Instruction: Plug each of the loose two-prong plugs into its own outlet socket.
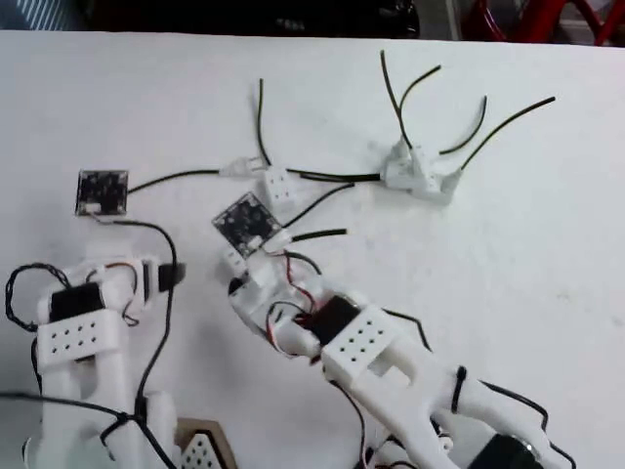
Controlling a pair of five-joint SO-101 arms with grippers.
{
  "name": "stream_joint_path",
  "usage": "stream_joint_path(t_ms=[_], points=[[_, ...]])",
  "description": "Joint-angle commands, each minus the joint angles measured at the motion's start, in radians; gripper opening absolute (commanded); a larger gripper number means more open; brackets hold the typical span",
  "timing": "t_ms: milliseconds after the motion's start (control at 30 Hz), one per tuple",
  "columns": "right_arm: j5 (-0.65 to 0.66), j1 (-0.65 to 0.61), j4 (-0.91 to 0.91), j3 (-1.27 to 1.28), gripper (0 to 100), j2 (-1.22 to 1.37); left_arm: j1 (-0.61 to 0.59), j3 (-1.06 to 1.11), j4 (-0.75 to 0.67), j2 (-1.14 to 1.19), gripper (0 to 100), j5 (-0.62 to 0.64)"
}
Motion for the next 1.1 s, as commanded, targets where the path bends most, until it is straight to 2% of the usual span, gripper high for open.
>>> stream_joint_path(t_ms=[0,300,500,867,1067], points=[[-0.002,-0.008,-0.039,-0.126,1.7,0.084,-0.064,0.068,-0.117,-0.033,34,0.009],[0.123,0.039,-0.111,-0.278,1.7,0.343,-0.077,0.071,-0.117,-0.033,34,0.011],[0.126,0.087,-0.171,-0.278,1.7,0.39,-0.077,0.071,-0.117,-0.033,34,0.011],[0.12,0.082,-0.176,-0.272,1.7,0.401,-0.077,0.071,-0.115,-0.033,34,0.008],[0.121,0.082,-0.177,-0.295,1.7,0.504,-0.077,0.072,-0.115,-0.033,34,0.008]])
